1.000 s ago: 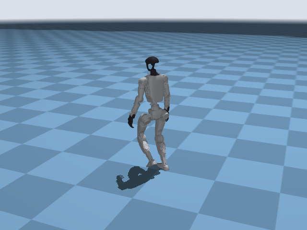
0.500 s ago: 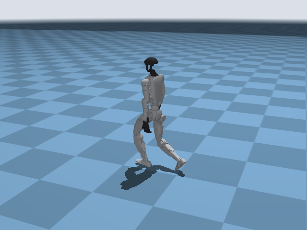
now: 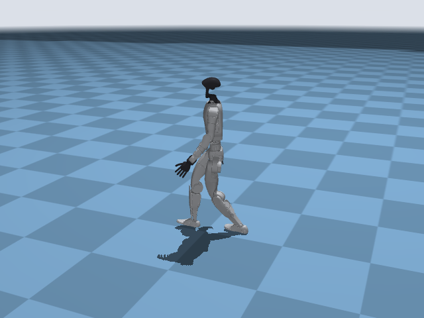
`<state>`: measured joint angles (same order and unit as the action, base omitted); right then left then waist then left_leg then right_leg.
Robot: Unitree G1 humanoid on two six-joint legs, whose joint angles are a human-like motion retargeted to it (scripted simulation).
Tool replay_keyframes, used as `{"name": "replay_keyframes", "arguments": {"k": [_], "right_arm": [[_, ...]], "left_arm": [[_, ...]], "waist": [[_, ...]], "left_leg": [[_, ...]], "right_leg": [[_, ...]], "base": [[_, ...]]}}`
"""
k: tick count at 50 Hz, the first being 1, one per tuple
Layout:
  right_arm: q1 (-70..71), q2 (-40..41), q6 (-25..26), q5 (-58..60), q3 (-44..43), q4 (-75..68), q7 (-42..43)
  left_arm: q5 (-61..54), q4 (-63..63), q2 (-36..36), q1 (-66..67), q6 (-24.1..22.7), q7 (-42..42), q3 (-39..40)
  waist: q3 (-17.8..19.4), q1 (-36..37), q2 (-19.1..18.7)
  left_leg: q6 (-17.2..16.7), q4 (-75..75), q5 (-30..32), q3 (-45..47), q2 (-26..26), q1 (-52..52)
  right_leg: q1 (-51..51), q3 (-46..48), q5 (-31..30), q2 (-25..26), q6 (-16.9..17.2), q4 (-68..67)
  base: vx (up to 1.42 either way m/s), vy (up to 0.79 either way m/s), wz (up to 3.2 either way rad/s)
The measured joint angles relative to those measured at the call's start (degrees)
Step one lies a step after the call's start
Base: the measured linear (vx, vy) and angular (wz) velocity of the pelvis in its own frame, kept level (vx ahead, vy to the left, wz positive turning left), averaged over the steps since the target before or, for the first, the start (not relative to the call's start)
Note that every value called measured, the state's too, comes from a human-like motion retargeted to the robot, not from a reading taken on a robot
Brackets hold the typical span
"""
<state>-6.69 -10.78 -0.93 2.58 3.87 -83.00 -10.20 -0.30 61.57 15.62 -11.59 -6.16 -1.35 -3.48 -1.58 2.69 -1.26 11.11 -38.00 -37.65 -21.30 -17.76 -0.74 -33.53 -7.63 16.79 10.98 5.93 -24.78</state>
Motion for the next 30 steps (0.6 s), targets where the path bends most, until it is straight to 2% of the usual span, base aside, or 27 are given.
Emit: {"name": "replay_keyframes", "arguments": {"k": [3, 5, 8, 10, 12, 13, 15, 17, 20, 24, 28, 30], "right_arm": [[0.1, -0.9, -0.3, -0.9, -1.3, 0.8, 1.2], [0.2, -1.8, -0.6, -2.1, -2.3, 1.7, 2.4], [1.2, -3.9, -1.1, -5.0, -3.4, 4.2, 4.5], [2.3, -5.4, -1.4, -6.6, -3.8, 6.4, 6.0], [3.6, -6.8, -1.5, -7.4, -4.2, 8.6, 7.6], [4.2, -7.5, -1.5, -7.7, -4.4, 9.6, 8.3], [4.8, -8.3, -1.7, -7.9, -4.4, 11.5, 9.7], [6.4, -9.5, -1.3, -8.4, -4.8, 13.1, 10.4], [7.7, -10.1, -1.5, -9.1, -4.8, 15.1, 11.0], [9.1, -9.9, -2.4, -9.6, -4.2, 17.4, 11.2], [10.3, -9.3, -3.2, -8.4, -2.8, 19.3, 11.0], [10.3, -8.6, -3.5, -7.6, -2.1, 20.1, 10.7]], "left_arm": [[0.8, 5.0, -1.2, 2.6, 0.8, -0.9, 0.4], [1.6, 9.5, -2.4, 4.9, 1.6, -1.9, 0.8], [3.5, 16.7, -4.2, 8.2, 2.4, -4.7, 1.3], [5.1, 19.5, -4.9, 10.2, 3.2, -6.7, 1.0], [6.1, 20.4, -5.2, 11.7, 4.0, -8.2, 0.2], [6.4, 20.4, -5.2, 12.4, 4.3, -8.8, -0.4], [6.6, 20.0, -5.5, 14.3, 4.6, -9.3, -1.4], [5.9, 18.9, -5.2, 14.8, 5.2, -10.4, -1.8], [4.8, 18.2, -5.8, 16.3, 5.4, -11.1, -2.1], [3.7, 19.0, -7.4, 17.7, 5.5, -12.1, -2.3], [3.4, 21.0, -8.9, 18.0, 5.8, -12.3, -1.9], [3.4, 21.7, -9.3, 18.2, 6.1, -12.1, -1.9]], "waist": [[-1.0, 0.4, -2.2], [-1.6, 0.5, -4.2], [-1.6, 0.1, -8.4], [-1.9, 0.1, -10.3], [-2.3, 0.3, -10.9], [-2.6, 0.6, -11.0], [-2.8, 1.7, -11.3], [-3.5, 2.5, -10.2], [-3.8, 4.5, -9.0], [-4.0, 6.3, -7.3], [-5.3, 5.7, -6.1], [-6.2, 5.4, -6.7]], "left_leg": [[-2.2, -7.3, 0.5, -2.5, 0.6, 1.6], [-5.7, -13.3, 4.7, -3.0, 1.9, 2.0], [-13.9, -25.1, 16.4, -2.4, 4.4, -0.5], [-18.2, -33.6, 24.7, 0.6, 6.6, -5.7], [-17.2, -41.6, 28.1, 5.7, 10.5, -13.4], [-15.2, -45.2, 27.7, 8.4, 13.1, -17.6], [-10.8, -51.0, 23.6, 12.8, 18.7, -24.6], [-6.4, -51.6, 20.1, 16.5, 21.6, -31.8], [-3.1, -47.0, 14.4, 21.6, 25.0, -38.2], [-2.7, -31.3, 9.8, 29.5, 27.8, -41.4], [-4.7, -9.3, 9.8, 39.1, 28.4, -41.2], [-5.9, -4.9, 9.1, 43.1, 30.2, -42.5]], "right_leg": [[-1.1, -0.4, -1.6, 3.4, -0.3, -7.9], [-1.1, 0.8, -1.7, 5.1, -1.4, -13.7], [1.7, 4.3, 0.6, 6.1, -4.6, -17.0], [3.8, 6.8, 2.5, 5.3, -6.6, -16.8], [6.0, 9.5, 4.3, 3.1, -7.7, -15.6], [7.3, 11.1, 5.2, 1.9, -8.1, -14.9], [9.3, 14.3, 7.8, 0.1, -8.8, -15.7], [13.3, 17.1, 8.1, -2.7, -8.5, -10.9], [18.4, 21.0, 9.3, -5.3, -8.0, -7.7], [24.9, 26.4, 9.7, -8.8, -6.8, -3.8], [30.0, 33.3, 9.3, -10.8, -5.7, 0.5], [31.1, 36.3, 9.7, -10.5, -5.4, -0.9]], "base": [[0.5, 0.09, 1.56], [0.48, 0.08, 1.58], [0.45, 0.08, 1.62], [0.44, 0.08, 1.75], [0.44, 0.04, 2.11], [0.44, -0.01, 2.23], [0.44, -0.05, 2.22], [0.46, -0.06, 2.24], [0.45, -0.05, 1.87], [0.44, 0.01, 1.67], [0.41, 0.11, 1.78], [0.4, 0.17, 1.68]]}}
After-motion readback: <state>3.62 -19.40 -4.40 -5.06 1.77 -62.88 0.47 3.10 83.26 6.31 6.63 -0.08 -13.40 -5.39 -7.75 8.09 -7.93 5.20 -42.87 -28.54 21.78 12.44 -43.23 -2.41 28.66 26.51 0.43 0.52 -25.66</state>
